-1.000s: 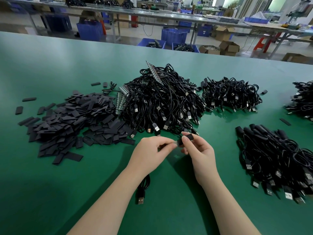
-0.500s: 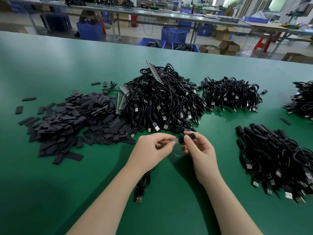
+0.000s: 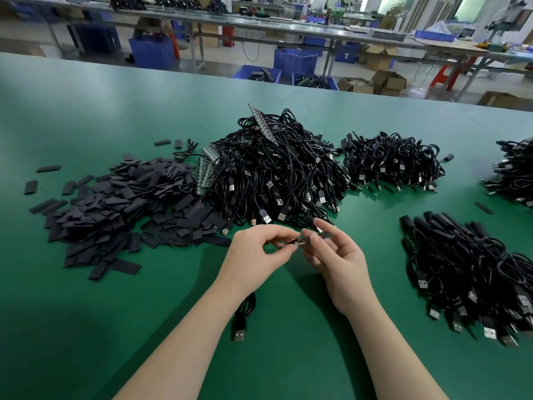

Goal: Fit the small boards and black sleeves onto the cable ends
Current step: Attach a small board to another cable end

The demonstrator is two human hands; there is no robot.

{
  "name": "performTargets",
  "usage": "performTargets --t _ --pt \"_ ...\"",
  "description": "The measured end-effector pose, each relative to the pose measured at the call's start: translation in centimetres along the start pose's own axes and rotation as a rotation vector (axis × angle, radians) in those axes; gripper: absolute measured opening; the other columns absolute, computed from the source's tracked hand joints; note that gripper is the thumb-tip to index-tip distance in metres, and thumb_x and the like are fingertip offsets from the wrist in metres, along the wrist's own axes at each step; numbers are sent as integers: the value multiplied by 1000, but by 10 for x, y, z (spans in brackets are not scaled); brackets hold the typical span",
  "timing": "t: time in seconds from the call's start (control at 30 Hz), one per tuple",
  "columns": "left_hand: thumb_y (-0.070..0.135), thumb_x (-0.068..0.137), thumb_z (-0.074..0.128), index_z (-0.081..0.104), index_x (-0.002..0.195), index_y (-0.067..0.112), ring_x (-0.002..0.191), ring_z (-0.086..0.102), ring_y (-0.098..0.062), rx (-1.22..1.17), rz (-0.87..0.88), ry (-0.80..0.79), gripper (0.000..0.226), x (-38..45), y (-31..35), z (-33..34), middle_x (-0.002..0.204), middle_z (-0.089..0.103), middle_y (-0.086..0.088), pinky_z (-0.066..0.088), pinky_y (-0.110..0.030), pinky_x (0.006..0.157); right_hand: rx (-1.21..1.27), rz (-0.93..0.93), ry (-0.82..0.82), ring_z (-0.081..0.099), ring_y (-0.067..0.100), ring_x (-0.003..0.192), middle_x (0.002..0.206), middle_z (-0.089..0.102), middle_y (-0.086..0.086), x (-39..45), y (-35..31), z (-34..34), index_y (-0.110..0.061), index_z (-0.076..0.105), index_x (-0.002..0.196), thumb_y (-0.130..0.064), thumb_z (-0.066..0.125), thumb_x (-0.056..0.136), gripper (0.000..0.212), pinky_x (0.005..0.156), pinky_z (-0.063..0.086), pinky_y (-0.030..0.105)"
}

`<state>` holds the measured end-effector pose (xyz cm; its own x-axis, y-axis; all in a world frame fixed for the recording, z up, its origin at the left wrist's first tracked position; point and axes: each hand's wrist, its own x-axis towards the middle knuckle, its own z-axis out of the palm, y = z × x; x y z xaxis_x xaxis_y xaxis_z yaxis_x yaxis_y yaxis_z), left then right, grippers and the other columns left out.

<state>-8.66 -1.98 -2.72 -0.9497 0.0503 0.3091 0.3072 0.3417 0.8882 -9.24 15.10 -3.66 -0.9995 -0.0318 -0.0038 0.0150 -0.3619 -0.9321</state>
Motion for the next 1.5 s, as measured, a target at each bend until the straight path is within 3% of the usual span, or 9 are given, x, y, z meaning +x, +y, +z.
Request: performTargets --t 0.07,0.2,0.33,0.5,0.73,0.87,1.03,1.27,1.5 --pt "21 81 76 72 100 42 85 66 -1 1 -22 -10 29 0 -1 1 90 69 25 51 -13 79 51 1 2 70 20 108 81 75 8 0 1 1 -12 64 116 -18 73 76 41 81 57 28" --pt "31 78 77 74 97 42 73 64 0 34 -34 -26 22 -1 -1 0 78 70 19 51 -14 69 70 3 15 70 21 104 92 76 12 0 0 2 -11 66 108 -17 73 74 35 76 57 26" --pt "36 78 77 73 92 45 73 64 3 52 -15 -21 17 -1 2 0 77 69 25 47 -9 66 65 -11 6 71 18 105 73 68 5 1 3 1 -14 68 115 -16 74 73 42 79 57 27" --pt "31 78 80 77 93 32 79 65 5 71 -14 39 15 -1 1 3 84 70 27 49 -10 73 43 16 -38 70 17 84 94 76 6 0 1 2 -18 78 97 -20 75 76 21 77 57 26" --pt "31 80 78 78 94 29 81 65 6 183 93 99 14 -4 3 3 85 72 20 52 -17 74 32 -1 -5 61 11 63 76 73 4 -2 1 4 -21 79 82 -16 79 73 10 69 55 24" --pt "36 80 73 78 95 27 81 65 1 214 181 111 18 -7 7 5 85 73 15 52 -24 70 43 1 42 60 15 65 76 72 6 -2 0 4 -22 79 79 -19 83 67 13 64 53 22" --pt "33 82 70 78 97 26 78 66 -4 248 197 102 19 -7 10 4 84 73 13 55 -32 68 -31 -1 17 67 11 68 77 73 5 -2 3 5 -22 79 85 -17 76 74 13 65 51 19" --pt "26 85 72 78 97 24 84 67 -4 262 186 87 14 -6 8 3 88 74 13 55 -33 71 -155 -9 26 67 10 73 77 74 1 -4 3 7 -23 80 81 -36 80 69 18 69 52 18" --pt "24 84 70 79 96 21 79 67 -7 286 233 107 15 -9 11 6 84 75 10 54 -34 70 -179 3 5 64 7 69 74 73 -1 -5 2 7 -21 78 73 -29 76 74 9 68 51 18"
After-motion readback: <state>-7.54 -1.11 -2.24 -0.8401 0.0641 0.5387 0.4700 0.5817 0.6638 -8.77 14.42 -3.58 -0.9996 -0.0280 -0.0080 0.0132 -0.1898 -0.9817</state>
